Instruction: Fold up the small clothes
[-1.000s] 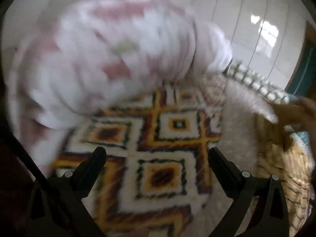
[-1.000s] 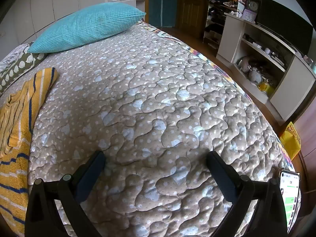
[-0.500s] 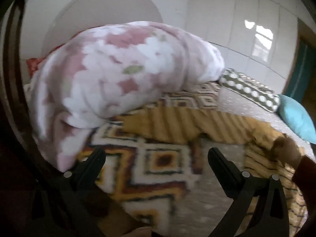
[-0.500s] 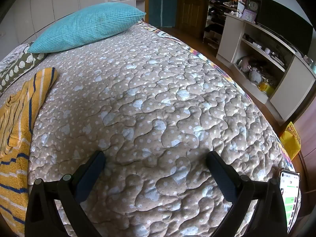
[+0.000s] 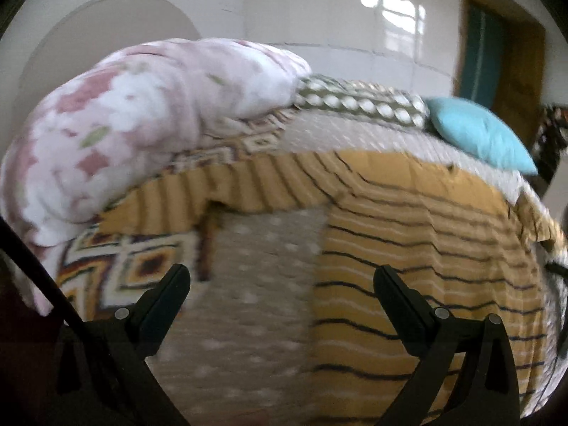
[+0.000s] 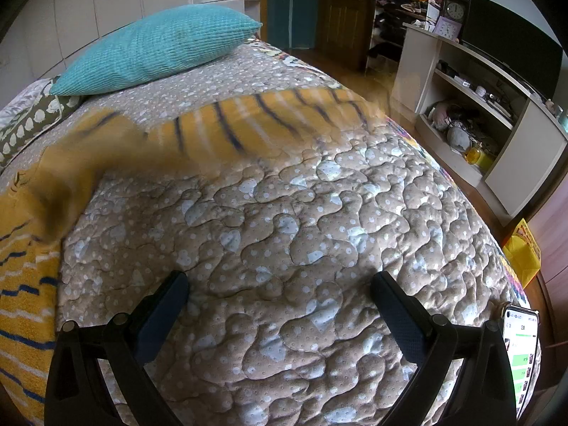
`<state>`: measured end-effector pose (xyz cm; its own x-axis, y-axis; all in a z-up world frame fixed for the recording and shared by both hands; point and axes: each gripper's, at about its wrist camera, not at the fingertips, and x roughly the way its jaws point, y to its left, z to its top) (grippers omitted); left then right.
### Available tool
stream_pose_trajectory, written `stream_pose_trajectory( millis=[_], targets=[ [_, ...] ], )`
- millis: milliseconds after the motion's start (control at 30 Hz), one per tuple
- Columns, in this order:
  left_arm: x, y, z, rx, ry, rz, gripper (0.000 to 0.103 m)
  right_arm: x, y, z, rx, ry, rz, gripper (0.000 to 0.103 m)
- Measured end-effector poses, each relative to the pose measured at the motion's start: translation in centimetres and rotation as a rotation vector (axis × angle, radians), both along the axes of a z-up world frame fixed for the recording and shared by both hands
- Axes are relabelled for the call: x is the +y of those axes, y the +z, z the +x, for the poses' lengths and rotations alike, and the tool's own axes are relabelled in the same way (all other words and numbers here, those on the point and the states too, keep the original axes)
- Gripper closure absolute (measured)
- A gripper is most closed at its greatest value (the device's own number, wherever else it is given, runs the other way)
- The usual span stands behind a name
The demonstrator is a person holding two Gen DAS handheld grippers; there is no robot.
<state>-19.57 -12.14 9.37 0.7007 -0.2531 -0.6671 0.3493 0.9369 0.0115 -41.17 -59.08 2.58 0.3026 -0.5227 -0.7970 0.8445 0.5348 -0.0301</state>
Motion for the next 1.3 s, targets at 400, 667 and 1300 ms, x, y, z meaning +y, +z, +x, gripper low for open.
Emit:
stream_pose_trajectory(
  millis=[400, 667, 1300],
  targets=[
    [-10.8, -8.6, 2.0, 0.164, -0.085, 0.211, 0.0, -0.4, 0.0, 0.1, 0.0, 0.0, 0.0, 0.0],
    [-10.1, -9.0, 2.3, 0.195, -0.056, 0.143, 0.0, -0.9, 0.0, 0.3, 0.0, -0.004, 0.013, 0.0],
    [-9.9, -8.9, 2.2, 0.16, -0.051, 0.133, 0.0, 5.8, 1.6, -1.2, 0.034, -0.027, 0.011, 0.017]
  ],
)
